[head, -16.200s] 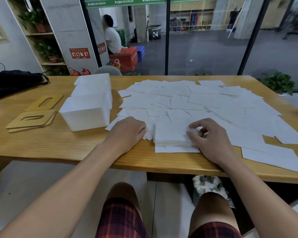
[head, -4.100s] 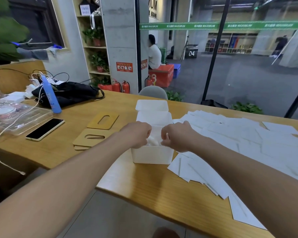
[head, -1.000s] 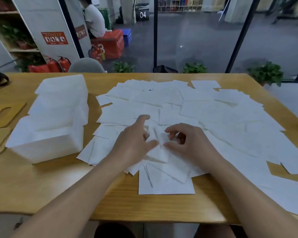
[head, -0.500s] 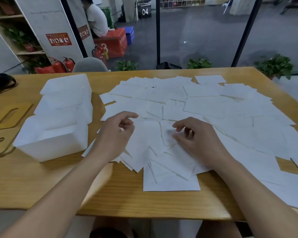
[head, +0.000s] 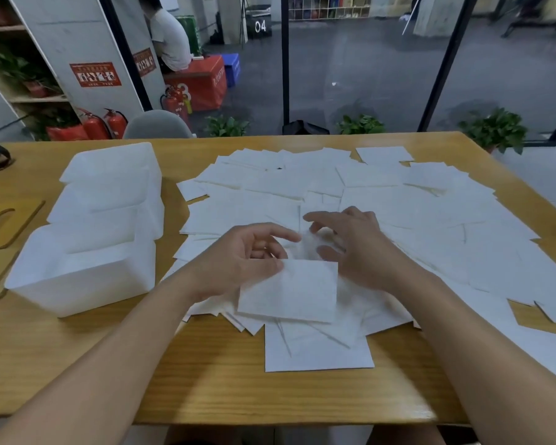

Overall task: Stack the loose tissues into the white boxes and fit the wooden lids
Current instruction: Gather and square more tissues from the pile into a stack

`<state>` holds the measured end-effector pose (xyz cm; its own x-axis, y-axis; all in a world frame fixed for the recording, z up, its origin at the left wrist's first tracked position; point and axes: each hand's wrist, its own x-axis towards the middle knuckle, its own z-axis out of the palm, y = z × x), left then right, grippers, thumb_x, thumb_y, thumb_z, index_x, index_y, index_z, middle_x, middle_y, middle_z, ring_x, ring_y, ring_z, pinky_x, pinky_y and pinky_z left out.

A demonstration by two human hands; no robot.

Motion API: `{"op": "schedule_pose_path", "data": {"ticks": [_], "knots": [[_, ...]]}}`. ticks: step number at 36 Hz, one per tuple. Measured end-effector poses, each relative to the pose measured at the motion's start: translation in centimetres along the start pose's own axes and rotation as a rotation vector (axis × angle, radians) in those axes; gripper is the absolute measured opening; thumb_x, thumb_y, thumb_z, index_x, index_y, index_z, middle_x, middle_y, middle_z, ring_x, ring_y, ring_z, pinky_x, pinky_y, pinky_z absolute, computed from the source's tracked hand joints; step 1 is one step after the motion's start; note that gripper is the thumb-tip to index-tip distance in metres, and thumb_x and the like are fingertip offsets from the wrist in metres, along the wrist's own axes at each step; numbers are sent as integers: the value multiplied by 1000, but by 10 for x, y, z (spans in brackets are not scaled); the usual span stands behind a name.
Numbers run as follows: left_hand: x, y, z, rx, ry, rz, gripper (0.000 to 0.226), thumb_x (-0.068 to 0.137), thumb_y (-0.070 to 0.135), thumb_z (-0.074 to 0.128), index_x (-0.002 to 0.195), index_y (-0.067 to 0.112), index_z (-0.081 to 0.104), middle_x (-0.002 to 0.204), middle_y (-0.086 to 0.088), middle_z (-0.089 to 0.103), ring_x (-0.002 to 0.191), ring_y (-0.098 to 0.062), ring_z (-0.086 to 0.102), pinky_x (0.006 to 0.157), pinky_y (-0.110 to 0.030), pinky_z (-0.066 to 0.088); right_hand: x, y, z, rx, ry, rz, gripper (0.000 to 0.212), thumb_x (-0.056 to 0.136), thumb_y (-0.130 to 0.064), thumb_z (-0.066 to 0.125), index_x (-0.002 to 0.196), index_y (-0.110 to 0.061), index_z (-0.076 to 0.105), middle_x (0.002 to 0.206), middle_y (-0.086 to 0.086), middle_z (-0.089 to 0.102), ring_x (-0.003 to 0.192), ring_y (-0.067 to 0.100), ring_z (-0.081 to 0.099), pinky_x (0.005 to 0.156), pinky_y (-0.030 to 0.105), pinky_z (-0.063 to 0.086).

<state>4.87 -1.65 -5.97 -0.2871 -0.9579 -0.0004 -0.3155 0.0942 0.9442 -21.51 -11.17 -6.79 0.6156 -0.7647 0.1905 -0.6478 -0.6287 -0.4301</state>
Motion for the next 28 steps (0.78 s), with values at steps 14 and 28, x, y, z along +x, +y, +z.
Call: {"op": "schedule_pose_path", "data": {"ticks": [14,28], "knots": [[-3,-22,12,336,322,61,33,96,35,81,124,49,72,102,16,77,104,-8,71,87,-27,52,22,-1,12,208,116,-57,9,100,-27,76,99,-36,78,122,-22,66,124,7,54,113,44,38],[40,12,22,275,429,175,24,95,36,84,110,39,66,90,16,79,85,-6,71,69,-11,45,13,-14,9,403,349,-37,15,99,-29,81,111,-37,78,108,-21,74,119,11,63,106,40,46]]}}
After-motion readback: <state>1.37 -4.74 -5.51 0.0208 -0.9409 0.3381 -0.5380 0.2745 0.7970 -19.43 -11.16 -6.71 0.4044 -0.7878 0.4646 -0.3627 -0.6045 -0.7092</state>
